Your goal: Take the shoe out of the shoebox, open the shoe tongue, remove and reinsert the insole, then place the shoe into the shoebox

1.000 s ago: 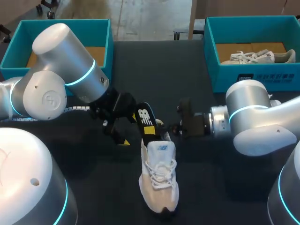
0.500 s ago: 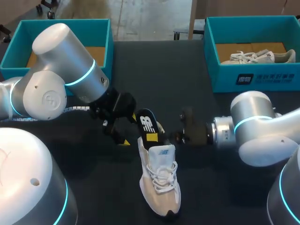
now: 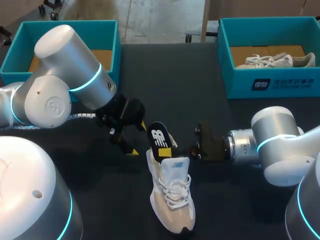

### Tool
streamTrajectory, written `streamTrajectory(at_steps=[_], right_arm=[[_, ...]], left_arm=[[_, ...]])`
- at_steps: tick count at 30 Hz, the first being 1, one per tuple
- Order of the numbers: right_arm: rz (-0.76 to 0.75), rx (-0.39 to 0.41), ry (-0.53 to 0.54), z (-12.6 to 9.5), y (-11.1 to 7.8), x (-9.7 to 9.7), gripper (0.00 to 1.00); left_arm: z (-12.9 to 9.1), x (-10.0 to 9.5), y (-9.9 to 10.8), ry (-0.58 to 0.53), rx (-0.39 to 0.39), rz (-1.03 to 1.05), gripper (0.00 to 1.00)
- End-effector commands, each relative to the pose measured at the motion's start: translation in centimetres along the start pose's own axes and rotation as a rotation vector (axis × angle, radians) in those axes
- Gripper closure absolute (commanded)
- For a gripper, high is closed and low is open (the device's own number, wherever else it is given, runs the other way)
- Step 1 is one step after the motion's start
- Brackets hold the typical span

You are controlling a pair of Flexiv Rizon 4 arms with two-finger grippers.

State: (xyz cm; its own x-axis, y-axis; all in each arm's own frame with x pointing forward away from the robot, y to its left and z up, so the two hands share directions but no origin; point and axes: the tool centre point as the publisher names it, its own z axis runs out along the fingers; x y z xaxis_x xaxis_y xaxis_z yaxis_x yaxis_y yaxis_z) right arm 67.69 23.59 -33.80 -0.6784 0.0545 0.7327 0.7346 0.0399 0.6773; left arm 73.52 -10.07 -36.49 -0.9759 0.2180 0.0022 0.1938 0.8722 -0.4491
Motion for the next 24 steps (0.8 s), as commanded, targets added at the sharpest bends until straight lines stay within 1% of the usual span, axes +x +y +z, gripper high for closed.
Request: streamTrajectory(at_steps=[1,3,13,20,24], right_arm=[[-0.017,0.013,-0.004,-0.1,0.4,0.6,0.67],[-0.031,0.019,-0.005,0.0,0.6,0.9,0.62],[-0.078,0.053,-0.042,0.5,1.5,1.8,0.56],[-0.063,0.083,-0.075,0.6,2.5,1.3,0.53],[-0.032,0.114,-0.122,1.0,2.9,0.8,0.53]], left_arm=[[0.0,0.1,0.1,-0.002,0.002,0.001,0.0],[0.0,0.1,0.1,-0.002,0.002,0.001,0.0],[0.0,0.1,0.1,-0.002,0.002,0.001,0.0],[0.0,0.1,0.1,-0.002,0.002,0.001,0.0],[0.0,0.1,0.1,-0.002,0.002,0.001,0.0]])
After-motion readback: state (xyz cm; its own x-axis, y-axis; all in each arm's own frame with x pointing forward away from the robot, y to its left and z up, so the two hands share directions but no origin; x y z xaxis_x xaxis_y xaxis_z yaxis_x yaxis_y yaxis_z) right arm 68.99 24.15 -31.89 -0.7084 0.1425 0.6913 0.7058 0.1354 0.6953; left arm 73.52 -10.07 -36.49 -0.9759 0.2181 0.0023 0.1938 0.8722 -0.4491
